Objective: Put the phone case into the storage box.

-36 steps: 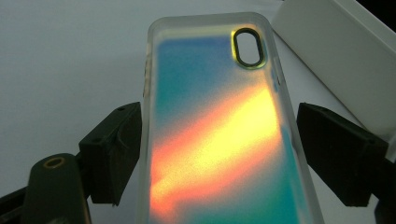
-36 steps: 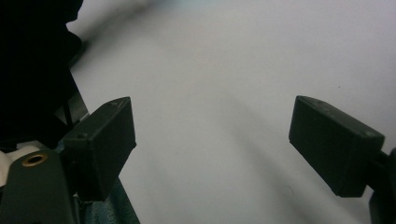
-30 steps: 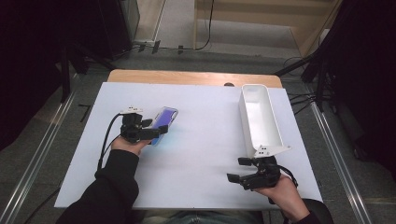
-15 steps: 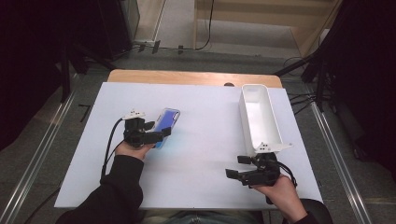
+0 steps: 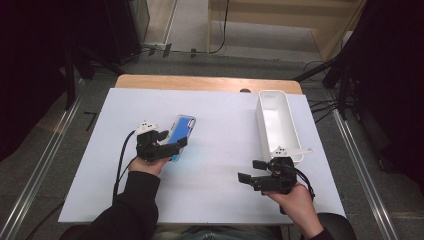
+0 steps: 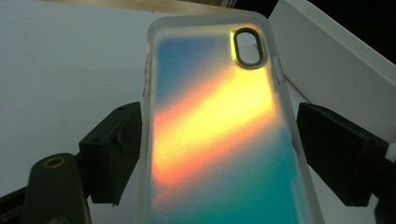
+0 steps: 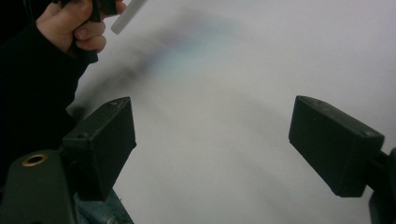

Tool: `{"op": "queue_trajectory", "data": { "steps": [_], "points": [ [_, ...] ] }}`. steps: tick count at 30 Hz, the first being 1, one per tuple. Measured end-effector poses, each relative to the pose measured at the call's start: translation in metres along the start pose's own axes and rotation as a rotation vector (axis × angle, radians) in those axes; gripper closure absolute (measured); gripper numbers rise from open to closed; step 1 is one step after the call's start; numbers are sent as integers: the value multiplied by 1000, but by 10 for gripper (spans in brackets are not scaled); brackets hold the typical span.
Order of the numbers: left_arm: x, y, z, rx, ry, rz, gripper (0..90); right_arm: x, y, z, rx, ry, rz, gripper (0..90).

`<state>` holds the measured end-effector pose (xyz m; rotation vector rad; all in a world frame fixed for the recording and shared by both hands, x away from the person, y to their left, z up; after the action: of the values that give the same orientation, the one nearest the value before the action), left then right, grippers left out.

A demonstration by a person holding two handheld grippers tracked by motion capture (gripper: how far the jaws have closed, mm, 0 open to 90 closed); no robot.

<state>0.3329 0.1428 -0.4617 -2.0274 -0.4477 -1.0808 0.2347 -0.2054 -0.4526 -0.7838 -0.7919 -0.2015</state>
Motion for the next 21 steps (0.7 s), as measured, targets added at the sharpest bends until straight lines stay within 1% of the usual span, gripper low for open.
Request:
{"op": "queue_trajectory", "data": {
  "steps": [3, 5, 6, 8, 9, 15, 16, 19, 21],
  "points": [
    [-3, 2, -2, -2, -5, 4, 167, 4, 2, 2, -2, 12, -1, 132],
    [-4, 3, -4, 4, -2, -4, 167, 5, 4, 3, -4, 12, -3, 132],
    [-5, 3, -5, 2, -8, -10, 167, 7, 6, 3, -22, 13, -7, 132],
    [-6, 3, -6, 4, -9, -12, 167, 9, 6, 3, -31, 12, -6, 132],
    [-6, 4, -6, 3, -5, -13, 167, 10, 7, 3, -31, 21, -9, 132],
    [-10, 6, -9, -7, -26, -20, 167, 16, 10, 3, -31, 49, -23, 132],
    [-11, 6, -10, -11, -40, -21, 167, 18, 10, 3, -32, 53, -25, 132],
    [-13, 6, -10, -21, -62, -18, 167, 22, 12, 3, -21, 72, -34, 132],
    [-14, 7, -12, -23, -63, -26, 167, 25, 13, 4, -19, 78, -31, 133]
  ]
}}
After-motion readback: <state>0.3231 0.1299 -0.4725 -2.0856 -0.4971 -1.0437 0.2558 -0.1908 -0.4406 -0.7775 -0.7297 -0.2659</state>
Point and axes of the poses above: each handheld gripper's, and its own axes: y roughly forward along the jaws, x roughly out of its top, z roughly to its left, the point moved 1 cm from there along y, roughly forward along the jaws, and after that the axes turned 1 degree about -z, right-handed, at the moved point
